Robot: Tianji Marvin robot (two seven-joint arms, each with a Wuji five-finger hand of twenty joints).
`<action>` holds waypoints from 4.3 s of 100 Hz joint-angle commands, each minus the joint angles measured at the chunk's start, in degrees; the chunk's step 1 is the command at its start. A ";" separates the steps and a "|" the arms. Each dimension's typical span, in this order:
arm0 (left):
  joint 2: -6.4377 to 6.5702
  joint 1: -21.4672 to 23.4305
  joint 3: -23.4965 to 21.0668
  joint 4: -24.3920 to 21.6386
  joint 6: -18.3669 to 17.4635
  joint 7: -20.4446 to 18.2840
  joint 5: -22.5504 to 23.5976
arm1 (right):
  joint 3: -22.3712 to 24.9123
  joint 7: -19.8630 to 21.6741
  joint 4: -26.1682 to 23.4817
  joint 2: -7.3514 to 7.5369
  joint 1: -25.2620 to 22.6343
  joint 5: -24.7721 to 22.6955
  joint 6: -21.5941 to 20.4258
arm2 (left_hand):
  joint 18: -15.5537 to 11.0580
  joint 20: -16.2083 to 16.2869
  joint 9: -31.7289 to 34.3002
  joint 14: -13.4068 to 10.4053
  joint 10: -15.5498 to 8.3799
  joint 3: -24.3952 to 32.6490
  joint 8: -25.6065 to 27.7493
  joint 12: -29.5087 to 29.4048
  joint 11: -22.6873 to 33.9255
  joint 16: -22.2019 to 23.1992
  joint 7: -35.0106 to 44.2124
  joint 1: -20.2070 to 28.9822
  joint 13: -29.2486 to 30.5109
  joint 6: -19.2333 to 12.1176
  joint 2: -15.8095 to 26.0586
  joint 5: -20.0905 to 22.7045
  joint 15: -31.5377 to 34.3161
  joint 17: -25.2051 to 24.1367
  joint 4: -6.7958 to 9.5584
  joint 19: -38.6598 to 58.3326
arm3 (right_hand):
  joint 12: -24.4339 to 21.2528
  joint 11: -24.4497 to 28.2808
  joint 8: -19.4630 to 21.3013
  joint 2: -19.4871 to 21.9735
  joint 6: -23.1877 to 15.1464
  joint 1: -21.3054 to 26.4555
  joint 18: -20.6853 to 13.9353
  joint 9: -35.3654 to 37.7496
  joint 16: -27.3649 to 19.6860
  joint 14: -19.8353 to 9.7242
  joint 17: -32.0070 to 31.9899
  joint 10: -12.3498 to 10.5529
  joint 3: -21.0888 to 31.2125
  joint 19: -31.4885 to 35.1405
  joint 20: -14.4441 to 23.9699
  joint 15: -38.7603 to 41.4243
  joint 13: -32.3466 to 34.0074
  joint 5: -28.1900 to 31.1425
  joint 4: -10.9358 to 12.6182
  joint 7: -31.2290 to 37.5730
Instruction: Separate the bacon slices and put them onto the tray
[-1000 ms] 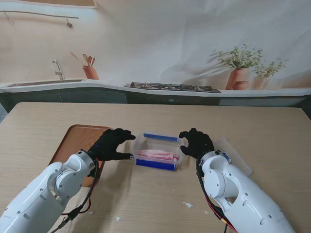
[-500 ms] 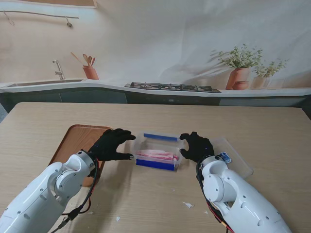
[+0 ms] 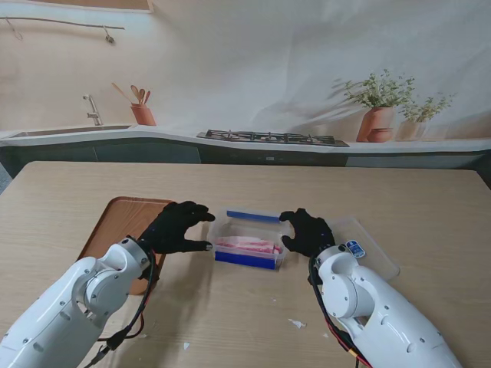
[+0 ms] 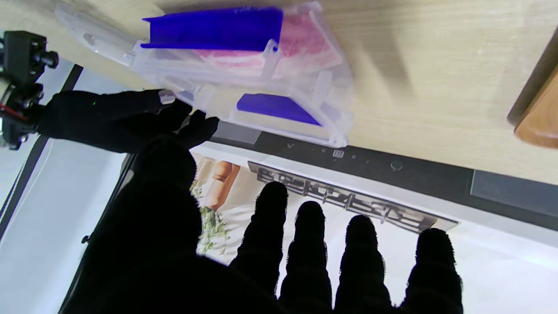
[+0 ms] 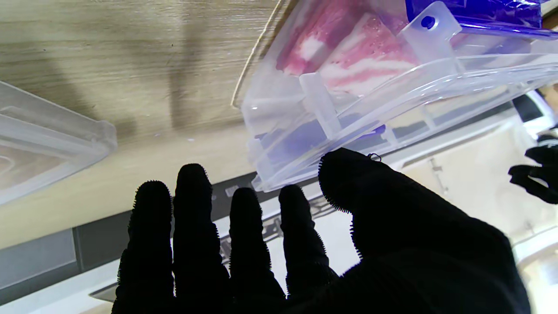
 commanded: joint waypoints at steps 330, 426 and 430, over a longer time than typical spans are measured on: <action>-7.04 -30.69 36.14 16.85 27.52 -15.47 -29.41 | 1.05 -2.63 1.68 -1.42 -1.80 2.63 0.26 | -2.12 -8.05 15.62 11.09 9.78 3.33 -0.16 10.17 8.92 13.33 -1.56 4.15 15.99 8.95 7.72 6.40 19.61 -4.29 1.79 40.41 | -0.46 1.11 -1.34 -0.78 5.42 1.10 0.73 2.67 -0.38 0.47 0.03 -0.02 -1.13 1.22 -0.87 0.48 0.59 2.48 0.38 -2.21; -6.06 -31.27 35.97 14.14 29.42 -16.76 -27.54 | 1.11 -2.86 1.84 -1.48 -1.75 2.78 0.21 | 0.87 -7.86 24.71 11.16 6.38 19.73 1.75 20.47 17.29 24.29 2.57 1.12 25.47 7.02 -3.66 13.88 32.94 -3.63 1.67 40.85 | -0.51 0.98 -1.40 -0.64 5.42 0.95 0.75 2.65 -0.42 0.59 -0.06 -0.11 -1.22 1.17 -0.91 0.39 0.52 2.51 0.37 -2.20; -5.98 -31.56 36.31 14.27 29.08 -17.00 -27.20 | 1.12 -2.90 1.86 -1.49 -1.74 2.78 0.19 | 0.81 -7.83 25.27 10.98 5.84 19.97 2.07 20.89 17.71 24.47 3.30 1.38 25.61 6.34 -4.01 14.89 33.11 -3.71 1.69 40.86 | -0.51 0.98 -1.40 -0.68 5.38 0.98 0.77 2.64 -0.42 0.63 -0.06 -0.11 -1.23 1.17 -0.91 0.39 0.53 2.54 0.37 -2.19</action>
